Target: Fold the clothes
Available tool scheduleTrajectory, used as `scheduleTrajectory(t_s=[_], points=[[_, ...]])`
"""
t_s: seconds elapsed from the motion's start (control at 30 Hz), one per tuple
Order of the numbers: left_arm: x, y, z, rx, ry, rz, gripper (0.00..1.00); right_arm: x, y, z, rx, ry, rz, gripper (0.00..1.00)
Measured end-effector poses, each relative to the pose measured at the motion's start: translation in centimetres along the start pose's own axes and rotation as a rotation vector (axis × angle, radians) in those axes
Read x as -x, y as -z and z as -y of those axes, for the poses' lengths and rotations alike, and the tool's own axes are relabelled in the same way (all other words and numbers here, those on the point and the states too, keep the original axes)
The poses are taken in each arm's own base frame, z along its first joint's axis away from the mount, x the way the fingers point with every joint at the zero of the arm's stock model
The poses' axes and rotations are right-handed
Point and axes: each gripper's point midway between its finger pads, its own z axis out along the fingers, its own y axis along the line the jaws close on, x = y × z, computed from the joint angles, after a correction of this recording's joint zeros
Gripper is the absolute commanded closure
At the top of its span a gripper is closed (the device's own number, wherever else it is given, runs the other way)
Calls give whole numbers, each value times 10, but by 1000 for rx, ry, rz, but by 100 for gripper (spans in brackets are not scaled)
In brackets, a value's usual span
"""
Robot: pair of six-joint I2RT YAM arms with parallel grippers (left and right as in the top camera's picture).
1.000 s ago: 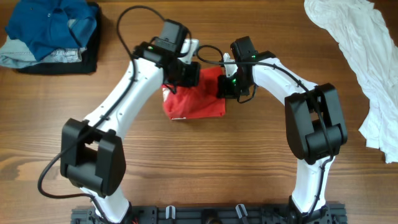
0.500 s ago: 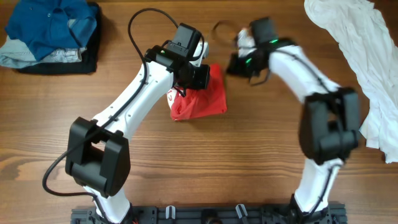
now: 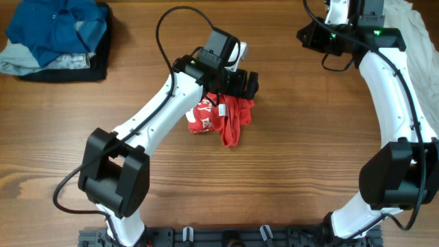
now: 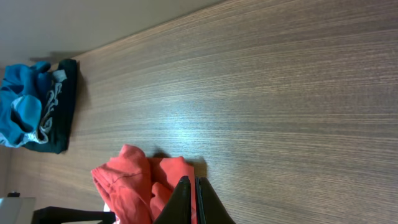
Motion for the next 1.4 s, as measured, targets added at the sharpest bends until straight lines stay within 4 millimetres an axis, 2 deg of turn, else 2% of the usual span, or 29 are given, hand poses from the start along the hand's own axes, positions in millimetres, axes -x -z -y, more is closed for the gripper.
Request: scheduleTrajectory(t_s=[0.17, 0.27, 0.37, 0.4, 0.47, 0.5, 0.53, 0.57, 0.63, 0.77, 0.87, 0.97, 1.07, 1.2, 1.3, 1.4], points=[[10, 8, -1, -18, 6, 31, 0, 0, 0, 0, 0, 0, 0, 96], [35, 43, -8, -20, 18, 128, 0, 0, 0, 0, 0, 0, -1, 96], [69, 117, -31, 11, 106, 306, 0, -2, -2, -4, 5, 21, -6, 95], [74, 139, -43, 31, 150, 349, 0, -4, -4, -8, 11, 43, -12, 92], [82, 186, -75, 87, 247, 446, 0, -11, -11, -21, 27, 110, -31, 85], [83, 205, -94, 119, 298, 485, 0, -19, -19, -33, 45, 174, -53, 79], [81, 223, -115, 157, 355, 517, 0, -28, -27, -45, 62, 233, -76, 73], [79, 230, -126, 178, 384, 526, 0, -38, -36, -57, 76, 287, -100, 70], [67, 234, -149, 219, 456, 502, 0, -58, -54, -77, 90, 390, -145, 64], [51, 231, -184, 267, 553, 456, 0, -111, -87, -114, 86, 613, -252, 60], [45, 234, -207, 296, 604, 452, 0, -138, -96, -141, 84, 748, -279, 49], [37, 243, -233, 330, 660, 462, 0, -162, -99, -167, 99, 866, -292, 44], [31, 249, -249, 351, 695, 468, 0, -176, -113, -168, 58, 936, -307, 45], [29, 247, -250, 352, 700, 458, 0, -195, -142, -146, -27, 995, -372, 42], [29, 247, -250, 353, 702, 455, 0, -196, -153, -141, -65, 1025, -361, 41], [28, 246, -250, 353, 703, 452, 0, -186, -156, -143, -85, 1038, -317, 42]])
